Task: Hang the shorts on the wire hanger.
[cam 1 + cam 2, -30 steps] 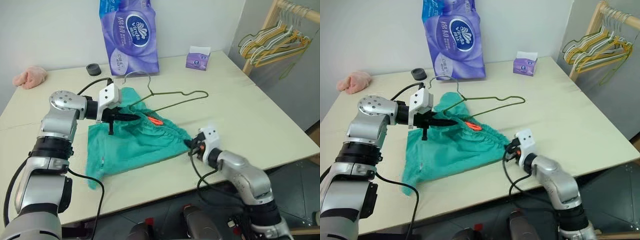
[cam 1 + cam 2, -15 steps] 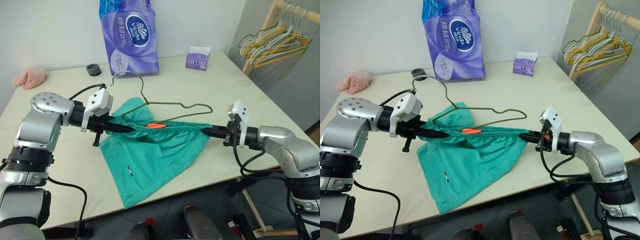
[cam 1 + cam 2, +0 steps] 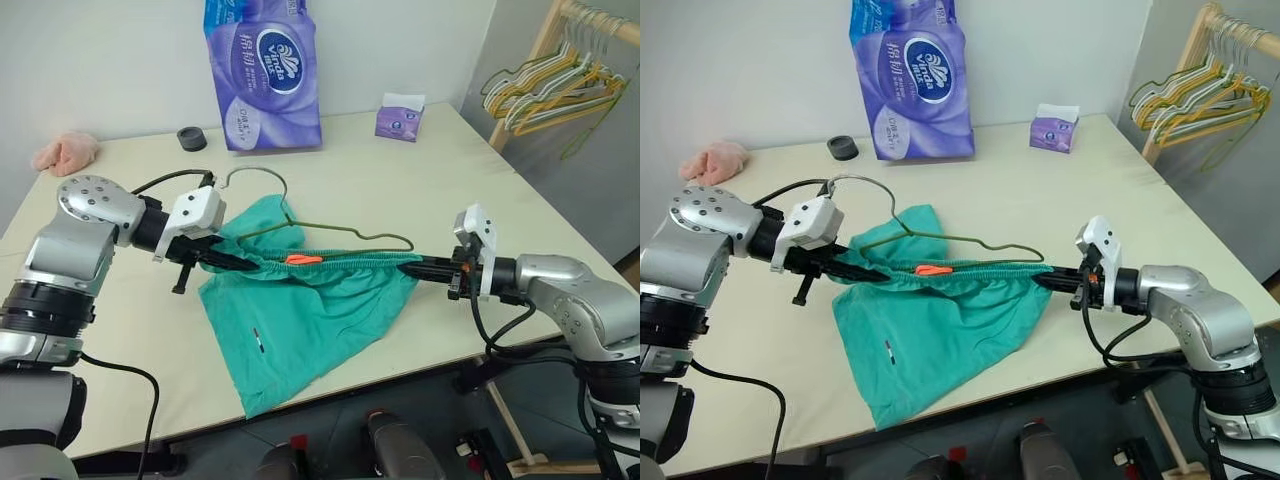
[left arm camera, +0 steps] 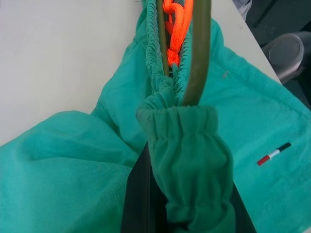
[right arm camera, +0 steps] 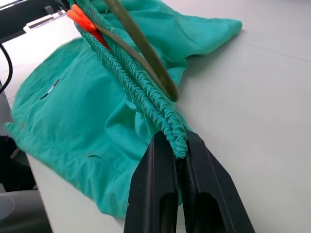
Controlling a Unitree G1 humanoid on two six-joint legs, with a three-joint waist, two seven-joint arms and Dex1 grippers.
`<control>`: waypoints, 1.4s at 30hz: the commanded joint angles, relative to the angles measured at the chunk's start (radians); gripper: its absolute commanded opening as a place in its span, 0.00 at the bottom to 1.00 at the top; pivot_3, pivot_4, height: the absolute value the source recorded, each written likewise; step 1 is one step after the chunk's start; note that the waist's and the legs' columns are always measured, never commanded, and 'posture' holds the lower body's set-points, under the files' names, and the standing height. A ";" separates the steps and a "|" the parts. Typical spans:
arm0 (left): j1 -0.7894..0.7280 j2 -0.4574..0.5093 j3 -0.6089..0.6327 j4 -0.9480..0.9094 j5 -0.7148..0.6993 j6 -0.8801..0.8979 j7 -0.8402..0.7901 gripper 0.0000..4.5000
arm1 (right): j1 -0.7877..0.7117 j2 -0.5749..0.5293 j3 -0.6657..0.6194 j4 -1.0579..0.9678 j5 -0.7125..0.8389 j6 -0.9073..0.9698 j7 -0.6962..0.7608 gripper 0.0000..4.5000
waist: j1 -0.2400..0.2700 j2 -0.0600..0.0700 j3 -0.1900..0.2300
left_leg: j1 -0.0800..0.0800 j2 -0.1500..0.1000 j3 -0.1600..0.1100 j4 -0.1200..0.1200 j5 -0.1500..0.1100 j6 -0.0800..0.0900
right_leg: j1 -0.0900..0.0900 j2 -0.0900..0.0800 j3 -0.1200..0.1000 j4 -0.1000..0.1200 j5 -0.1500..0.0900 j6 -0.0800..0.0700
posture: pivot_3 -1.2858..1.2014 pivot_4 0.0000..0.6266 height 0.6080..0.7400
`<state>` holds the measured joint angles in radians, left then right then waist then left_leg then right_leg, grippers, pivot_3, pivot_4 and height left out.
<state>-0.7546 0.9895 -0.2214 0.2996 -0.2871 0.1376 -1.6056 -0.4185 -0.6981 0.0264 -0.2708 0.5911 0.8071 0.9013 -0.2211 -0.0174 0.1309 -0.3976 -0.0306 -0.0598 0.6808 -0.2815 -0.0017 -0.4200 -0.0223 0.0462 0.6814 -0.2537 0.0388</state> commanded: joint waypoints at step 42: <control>0.044 0.134 -0.005 0.034 0.005 0.027 -0.007 0.00 | 0.038 -0.094 -0.063 0.014 0.006 0.019 -0.044 0.00 | 0.012 0.000 0.000 | 0.000 0.000 0.002 0.000 0.000 0.000 | 0.000 0.001 -0.001 0.000 0.000 0.000 | 0.42 0.16 1.00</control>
<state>-0.7180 1.0562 -0.2516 0.2588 -0.3549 0.1617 -1.6044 -0.3991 -0.7281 0.0556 -0.2935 0.6367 0.8148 0.8927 -0.2092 -0.0174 0.1310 -0.3973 -0.0303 -0.0578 0.6813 -0.2815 -0.0015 -0.4199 -0.0217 0.0449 0.6814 -0.2537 0.0388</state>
